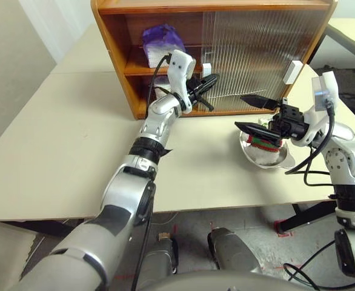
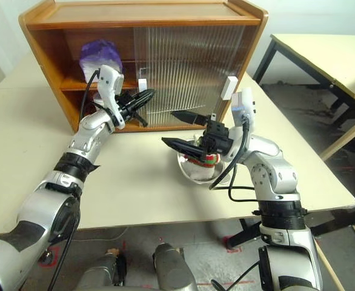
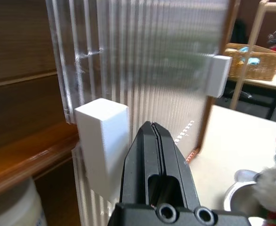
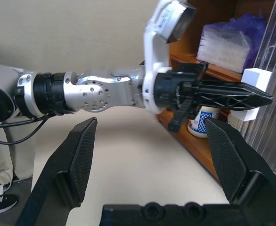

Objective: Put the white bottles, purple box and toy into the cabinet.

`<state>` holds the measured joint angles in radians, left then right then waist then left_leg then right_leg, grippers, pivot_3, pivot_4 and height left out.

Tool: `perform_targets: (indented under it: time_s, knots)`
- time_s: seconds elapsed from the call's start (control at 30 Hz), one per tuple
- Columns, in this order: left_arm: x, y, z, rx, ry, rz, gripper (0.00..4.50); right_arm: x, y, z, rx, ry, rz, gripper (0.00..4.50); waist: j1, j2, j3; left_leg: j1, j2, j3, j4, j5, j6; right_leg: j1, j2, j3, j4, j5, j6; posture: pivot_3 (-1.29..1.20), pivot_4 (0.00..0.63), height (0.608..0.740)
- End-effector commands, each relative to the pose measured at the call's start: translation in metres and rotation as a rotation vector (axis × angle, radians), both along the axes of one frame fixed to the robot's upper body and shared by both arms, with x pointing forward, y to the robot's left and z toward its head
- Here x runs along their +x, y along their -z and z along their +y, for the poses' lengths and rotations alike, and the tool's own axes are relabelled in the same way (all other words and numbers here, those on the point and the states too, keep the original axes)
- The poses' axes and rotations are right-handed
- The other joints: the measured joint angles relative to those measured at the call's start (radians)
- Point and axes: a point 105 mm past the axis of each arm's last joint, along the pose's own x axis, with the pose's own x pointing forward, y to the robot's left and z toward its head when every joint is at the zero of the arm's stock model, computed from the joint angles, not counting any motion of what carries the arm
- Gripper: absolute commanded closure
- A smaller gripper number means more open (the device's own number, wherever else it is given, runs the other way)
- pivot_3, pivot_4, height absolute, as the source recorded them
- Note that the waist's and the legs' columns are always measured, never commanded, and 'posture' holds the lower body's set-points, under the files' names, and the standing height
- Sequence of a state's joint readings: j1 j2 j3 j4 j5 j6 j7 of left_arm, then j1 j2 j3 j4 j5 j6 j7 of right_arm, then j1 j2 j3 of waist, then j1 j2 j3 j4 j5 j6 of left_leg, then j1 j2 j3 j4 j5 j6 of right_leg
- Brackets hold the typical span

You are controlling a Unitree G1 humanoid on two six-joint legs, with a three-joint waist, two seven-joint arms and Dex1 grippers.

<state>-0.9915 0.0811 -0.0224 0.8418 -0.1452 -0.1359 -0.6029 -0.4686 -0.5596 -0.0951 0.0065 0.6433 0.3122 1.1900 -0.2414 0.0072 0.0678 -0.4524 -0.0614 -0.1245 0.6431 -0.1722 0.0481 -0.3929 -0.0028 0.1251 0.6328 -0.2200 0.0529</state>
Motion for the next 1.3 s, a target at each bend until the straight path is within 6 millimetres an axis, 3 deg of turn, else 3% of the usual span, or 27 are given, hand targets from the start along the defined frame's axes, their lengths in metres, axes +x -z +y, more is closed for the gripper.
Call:
perform_targets:
  time_s: [0.03, 0.17, 0.5, 0.87, 1.03, 1.3]
  knots:
    - [0.006, -0.003, 0.008, 0.043, -0.056, -0.028, 4.46, -0.004, -0.001, 0.000, 0.006, -0.013, 0.003, 0.00, -0.006, 0.000, 0.000, 0.000, 0.000, 0.000, 0.000, 0.000, 0.000, 0.000, 0.003, 0.000, 0.000, -0.002, 0.003, -0.36, 0.048, 0.740]
    - [0.010, -0.001, 0.024, 0.062, -0.122, -0.038, 4.46, -0.005, 0.001, 0.000, 0.005, -0.010, 0.012, 0.00, -0.018, 0.000, 0.000, -0.001, 0.000, 0.000, 0.000, 0.001, 0.002, 0.000, 0.003, 0.000, 0.000, -0.006, 0.012, -0.36, 0.050, 0.740]
    - [0.007, 0.002, 0.066, 0.110, -0.238, -0.067, 4.46, -0.003, 0.003, 0.004, 0.009, -0.024, 0.020, 0.00, -0.061, 0.000, 0.000, 0.002, -0.001, 0.003, 0.000, 0.003, -0.007, 0.000, 0.005, 0.000, 0.000, -0.002, 0.015, -0.33, 0.054, 0.740]
    - [-0.003, 0.003, 0.113, 0.117, -0.357, -0.046, 4.46, -0.003, 0.003, 0.006, 0.011, -0.041, 0.023, 0.00, -0.027, 0.001, -0.001, 0.001, -0.001, 0.000, -0.002, 0.004, -0.012, -0.001, 0.002, 0.006, 0.000, 0.005, 0.003, -0.31, 0.054, 0.740]
    - [-0.013, -0.006, 0.097, 0.078, -0.272, -0.079, 4.46, -0.003, 0.004, 0.006, 0.007, -0.048, 0.024, 0.00, 0.003, 0.001, -0.001, 0.000, -0.001, -0.001, -0.007, 0.004, -0.013, -0.004, 0.002, 0.005, 0.000, 0.010, -0.006, -0.32, 0.050, 0.740]
    - [-0.032, -0.013, 0.048, 0.043, -0.052, -0.102, 4.46, -0.004, 0.004, 0.006, 0.006, -0.053, 0.027, 0.00, 0.022, 0.002, -0.001, -0.001, 0.000, -0.001, -0.009, 0.006, -0.011, -0.005, 0.004, 0.002, -0.001, 0.007, -0.006, -0.32, 0.047, 0.740]
